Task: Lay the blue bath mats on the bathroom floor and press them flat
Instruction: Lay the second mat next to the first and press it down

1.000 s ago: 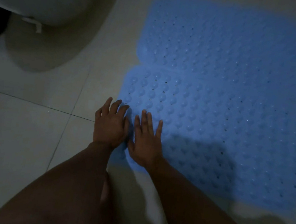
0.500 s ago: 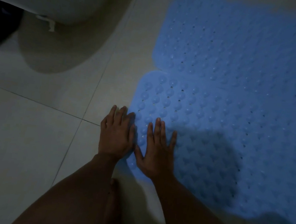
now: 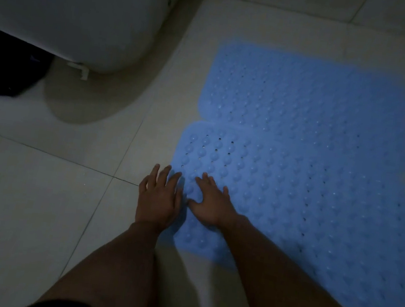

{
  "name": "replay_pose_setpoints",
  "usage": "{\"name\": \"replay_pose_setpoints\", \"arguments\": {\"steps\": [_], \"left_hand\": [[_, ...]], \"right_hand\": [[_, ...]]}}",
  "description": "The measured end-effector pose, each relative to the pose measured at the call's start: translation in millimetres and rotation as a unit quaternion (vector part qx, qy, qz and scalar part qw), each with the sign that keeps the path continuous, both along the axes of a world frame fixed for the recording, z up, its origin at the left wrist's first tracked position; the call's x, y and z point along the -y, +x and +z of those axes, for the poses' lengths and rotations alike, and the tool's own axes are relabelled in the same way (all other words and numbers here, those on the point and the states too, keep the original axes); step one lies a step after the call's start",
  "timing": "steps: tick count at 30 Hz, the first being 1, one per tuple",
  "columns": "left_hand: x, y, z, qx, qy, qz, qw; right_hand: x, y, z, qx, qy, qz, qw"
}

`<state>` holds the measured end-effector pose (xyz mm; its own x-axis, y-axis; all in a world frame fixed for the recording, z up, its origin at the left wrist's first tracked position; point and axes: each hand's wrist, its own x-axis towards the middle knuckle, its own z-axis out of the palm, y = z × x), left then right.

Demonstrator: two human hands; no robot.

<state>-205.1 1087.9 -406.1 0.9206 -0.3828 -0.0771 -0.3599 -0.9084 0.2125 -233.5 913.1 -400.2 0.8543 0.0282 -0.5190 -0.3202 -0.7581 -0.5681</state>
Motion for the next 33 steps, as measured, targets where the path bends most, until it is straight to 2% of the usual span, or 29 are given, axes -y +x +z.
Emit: {"name": "replay_pose_setpoints", "arguments": {"steps": [3,9,12,15,29,33], "left_hand": [[10,-6,-1,-0.012,0.009,-0.034,0.999],[37,-14,-30,-0.047,0.017,-0.054,0.997],[41,-16,-42,-0.02,0.048,-0.04,0.998],[44,-18,-43,0.008,0.033,-0.037,0.999],[43,-20,-48,-0.034,0.047,-0.025,0.998],[43,-13,-37,-0.113,0.009,-0.033,0.993]], "right_hand": [[20,15,19,0.038,0.066,-0.061,0.995],[48,25,20,0.157,0.039,-0.098,0.982],[56,25,9,0.212,0.034,-0.106,0.971],[62,22,2,0.262,0.025,-0.126,0.956],[61,18,-7,0.276,0.017,-0.136,0.951],[65,22,12,0.289,0.014,-0.159,0.944]]}}
